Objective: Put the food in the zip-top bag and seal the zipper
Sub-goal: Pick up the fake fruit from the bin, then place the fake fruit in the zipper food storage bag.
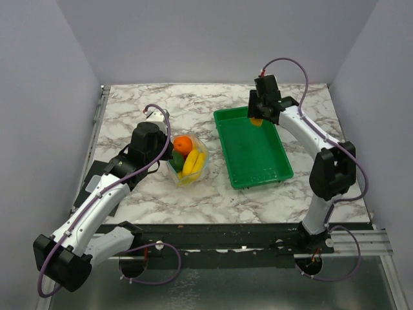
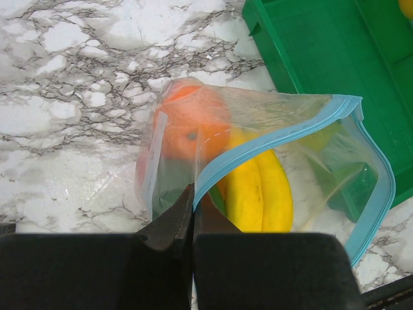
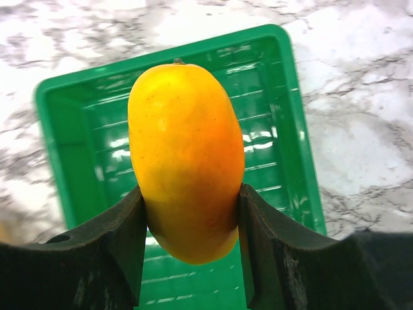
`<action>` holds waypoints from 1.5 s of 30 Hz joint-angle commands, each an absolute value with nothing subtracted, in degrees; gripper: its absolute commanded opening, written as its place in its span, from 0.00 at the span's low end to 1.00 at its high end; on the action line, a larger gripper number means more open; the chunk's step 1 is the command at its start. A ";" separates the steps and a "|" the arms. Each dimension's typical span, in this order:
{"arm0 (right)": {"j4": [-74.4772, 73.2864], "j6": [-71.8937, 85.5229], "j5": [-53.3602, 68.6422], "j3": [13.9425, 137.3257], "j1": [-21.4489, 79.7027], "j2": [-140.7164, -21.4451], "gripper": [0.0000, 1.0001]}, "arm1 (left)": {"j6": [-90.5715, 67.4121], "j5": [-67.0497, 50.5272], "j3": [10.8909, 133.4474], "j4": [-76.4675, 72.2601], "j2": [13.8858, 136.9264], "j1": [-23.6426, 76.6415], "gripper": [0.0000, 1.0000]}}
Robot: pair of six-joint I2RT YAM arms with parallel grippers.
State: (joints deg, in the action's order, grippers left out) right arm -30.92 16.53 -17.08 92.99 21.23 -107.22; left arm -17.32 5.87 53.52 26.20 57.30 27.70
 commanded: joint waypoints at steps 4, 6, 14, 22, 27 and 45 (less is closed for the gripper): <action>-26.11 19.80 -1.03 86.92 21.81 -95.75 0.19 | -17.24 5.30 52.65 25.25 57.56 27.33 0.00; -25.68 20.35 2.16 85.89 22.23 -92.91 0.20 | -17.25 5.27 52.65 25.18 57.69 27.33 0.00; -24.85 22.85 12.71 82.32 24.01 -84.88 0.20 | -17.28 5.51 52.65 25.20 57.83 27.33 0.00; -21.85 25.39 23.32 78.45 27.41 -79.62 0.20 | -17.25 5.54 52.65 25.23 58.22 27.33 0.00; -19.43 27.14 27.25 76.44 31.33 -77.41 0.20 | -17.33 5.38 52.65 25.24 58.51 27.33 0.00; -13.33 32.00 21.63 71.28 48.66 -81.21 0.20 | -17.32 5.53 52.56 25.22 58.38 27.33 0.00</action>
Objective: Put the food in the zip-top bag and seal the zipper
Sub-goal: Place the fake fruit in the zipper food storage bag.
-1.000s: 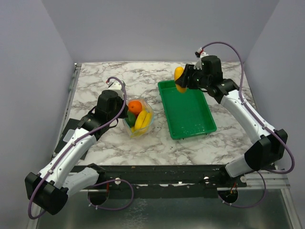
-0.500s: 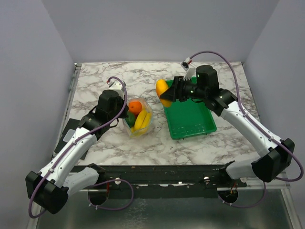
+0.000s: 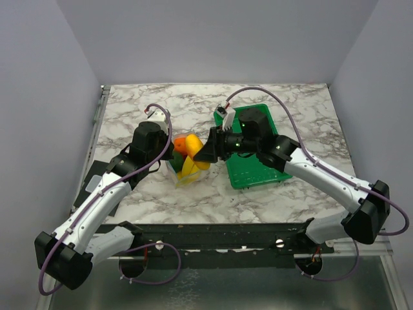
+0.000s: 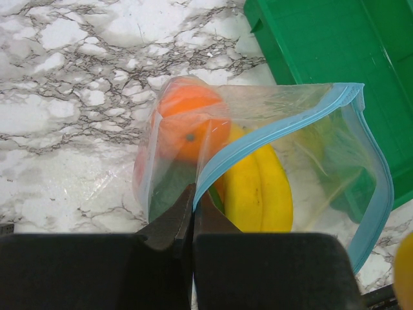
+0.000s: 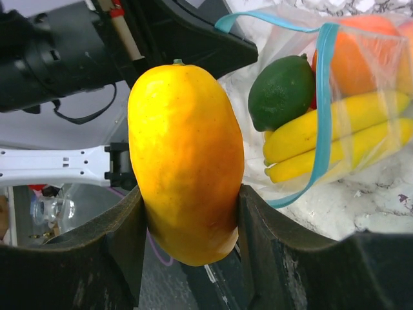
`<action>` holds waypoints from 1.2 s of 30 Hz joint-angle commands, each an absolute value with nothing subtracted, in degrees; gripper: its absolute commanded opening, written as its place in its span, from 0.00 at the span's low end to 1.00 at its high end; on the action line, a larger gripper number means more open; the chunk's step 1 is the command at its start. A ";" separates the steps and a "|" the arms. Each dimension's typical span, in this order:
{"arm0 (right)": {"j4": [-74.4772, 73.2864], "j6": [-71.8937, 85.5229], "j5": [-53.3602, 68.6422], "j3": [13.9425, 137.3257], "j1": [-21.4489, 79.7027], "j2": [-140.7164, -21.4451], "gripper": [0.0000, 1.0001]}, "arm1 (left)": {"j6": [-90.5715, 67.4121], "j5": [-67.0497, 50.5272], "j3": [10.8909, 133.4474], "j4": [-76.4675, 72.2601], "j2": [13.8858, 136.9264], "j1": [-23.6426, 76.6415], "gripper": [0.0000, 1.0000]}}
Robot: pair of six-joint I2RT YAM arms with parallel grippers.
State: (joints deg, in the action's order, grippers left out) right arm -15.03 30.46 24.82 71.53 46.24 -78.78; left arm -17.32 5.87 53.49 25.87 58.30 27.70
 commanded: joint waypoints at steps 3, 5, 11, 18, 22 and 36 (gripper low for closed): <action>-13.88 32.39 18.44 71.71 49.99 -82.94 0.20 | -17.34 5.54 52.47 25.22 58.27 27.33 0.00; -13.76 33.49 16.64 71.72 50.42 -83.82 0.20 | -17.34 5.54 52.47 25.23 58.19 27.33 0.00; -12.46 38.49 13.21 71.65 50.80 -85.64 0.20 | -17.32 5.54 52.47 25.19 58.10 27.33 0.00; -14.05 42.34 5.61 73.60 50.80 -87.39 0.30 | -17.23 4.86 52.47 25.22 57.99 27.33 0.00; -13.58 43.75 3.64 74.86 50.80 -89.07 0.31 | -17.20 3.82 52.56 25.18 58.44 27.33 0.00; -10.84 47.12 -1.55 78.35 50.80 -91.87 0.64 | -17.06 3.08 52.65 25.25 58.35 27.33 0.00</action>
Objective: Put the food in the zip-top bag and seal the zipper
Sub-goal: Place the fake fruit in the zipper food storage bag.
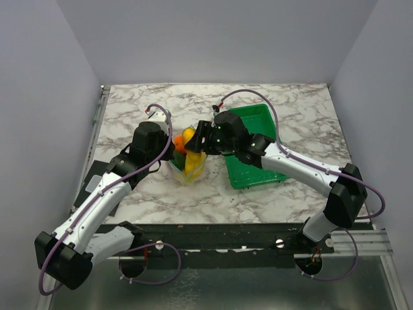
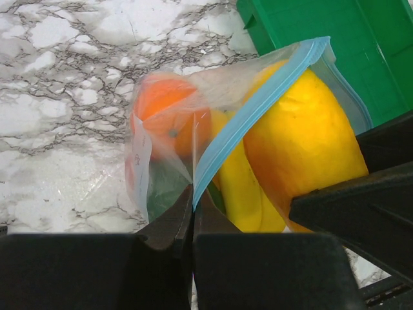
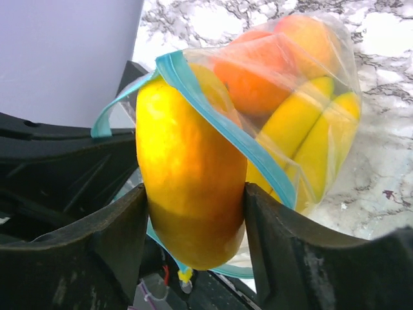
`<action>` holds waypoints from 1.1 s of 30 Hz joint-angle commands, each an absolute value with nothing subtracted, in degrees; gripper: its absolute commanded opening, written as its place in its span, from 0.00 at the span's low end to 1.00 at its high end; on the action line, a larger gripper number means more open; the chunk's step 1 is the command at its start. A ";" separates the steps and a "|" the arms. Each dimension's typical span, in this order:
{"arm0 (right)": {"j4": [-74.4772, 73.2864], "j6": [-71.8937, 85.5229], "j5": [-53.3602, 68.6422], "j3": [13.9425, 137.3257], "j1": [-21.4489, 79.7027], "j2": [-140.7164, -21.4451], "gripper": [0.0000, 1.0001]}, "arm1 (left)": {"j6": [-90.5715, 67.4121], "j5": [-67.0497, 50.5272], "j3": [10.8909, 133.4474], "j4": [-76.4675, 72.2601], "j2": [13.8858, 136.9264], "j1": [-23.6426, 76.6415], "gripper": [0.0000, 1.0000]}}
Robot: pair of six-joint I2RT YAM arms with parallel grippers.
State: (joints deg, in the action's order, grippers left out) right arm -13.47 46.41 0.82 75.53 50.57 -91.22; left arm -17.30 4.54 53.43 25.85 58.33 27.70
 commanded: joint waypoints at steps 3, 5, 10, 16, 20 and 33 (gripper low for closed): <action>-10.73 46.87 -0.50 78.92 50.88 -91.94 0.71 | -16.98 2.99 52.64 25.22 58.44 27.33 0.00; -10.72 46.63 -0.40 79.01 50.89 -91.77 0.73 | -16.96 2.99 52.57 25.25 58.45 27.33 0.00; -10.99 45.91 1.29 78.85 50.89 -90.80 0.74 | -17.07 3.07 52.64 25.25 58.49 27.33 0.00; -12.69 42.74 3.05 78.57 50.98 -88.20 0.74 | -17.07 3.08 52.56 25.30 58.78 27.33 0.00; -15.27 40.11 3.12 78.20 50.98 -85.81 0.73 | -17.21 3.08 52.56 25.32 58.89 27.33 0.00; -19.52 36.61 4.90 70.86 52.22 -77.41 0.56 | -17.96 3.69 52.48 25.22 58.69 27.33 0.00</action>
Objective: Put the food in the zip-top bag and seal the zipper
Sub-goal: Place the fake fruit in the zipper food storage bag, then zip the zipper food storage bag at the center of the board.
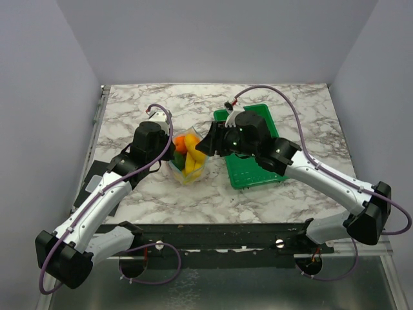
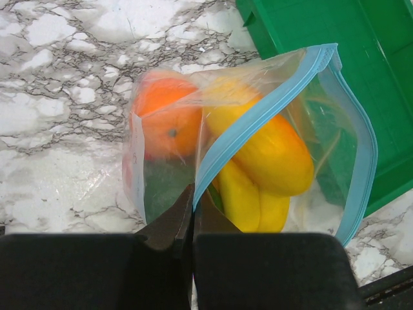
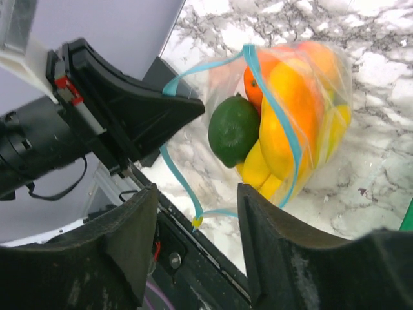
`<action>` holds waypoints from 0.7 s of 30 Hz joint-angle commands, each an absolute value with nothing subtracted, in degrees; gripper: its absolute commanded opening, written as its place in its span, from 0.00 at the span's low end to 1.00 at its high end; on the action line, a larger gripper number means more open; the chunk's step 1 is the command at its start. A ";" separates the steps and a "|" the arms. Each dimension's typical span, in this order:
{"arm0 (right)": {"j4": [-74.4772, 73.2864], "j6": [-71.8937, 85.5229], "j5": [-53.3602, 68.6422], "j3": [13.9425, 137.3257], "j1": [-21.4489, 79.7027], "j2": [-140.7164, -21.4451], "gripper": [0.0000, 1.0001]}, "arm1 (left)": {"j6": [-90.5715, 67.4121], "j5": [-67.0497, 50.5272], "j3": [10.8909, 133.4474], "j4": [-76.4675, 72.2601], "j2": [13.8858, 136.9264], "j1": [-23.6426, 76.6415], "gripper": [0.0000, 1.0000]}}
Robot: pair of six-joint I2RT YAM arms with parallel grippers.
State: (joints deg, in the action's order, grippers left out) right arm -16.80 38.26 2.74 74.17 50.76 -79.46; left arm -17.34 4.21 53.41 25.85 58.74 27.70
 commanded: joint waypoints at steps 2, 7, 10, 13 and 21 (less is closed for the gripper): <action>-20.33 36.77 4.22 69.34 53.22 -76.38 0.54 | -18.75 3.16 52.47 25.07 58.71 27.33 0.00; -20.99 38.12 2.42 65.44 55.66 -73.45 0.48 | -22.41 2.88 52.30 24.55 58.04 27.33 0.00; -20.84 39.00 1.95 63.34 57.13 -72.57 0.46 | -25.16 3.25 51.59 24.07 57.41 27.33 0.00; -20.70 39.68 1.63 61.86 58.44 -72.64 0.45 | -28.36 3.32 50.89 23.72 56.94 27.34 0.00; -18.19 41.83 -1.48 60.88 64.27 -75.10 0.49 | -36.54 5.09 50.85 23.34 54.87 27.28 0.00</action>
State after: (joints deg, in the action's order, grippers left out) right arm -19.64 40.21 2.00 61.14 61.41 -73.63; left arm -30.76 4.14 51.18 24.60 57.19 27.70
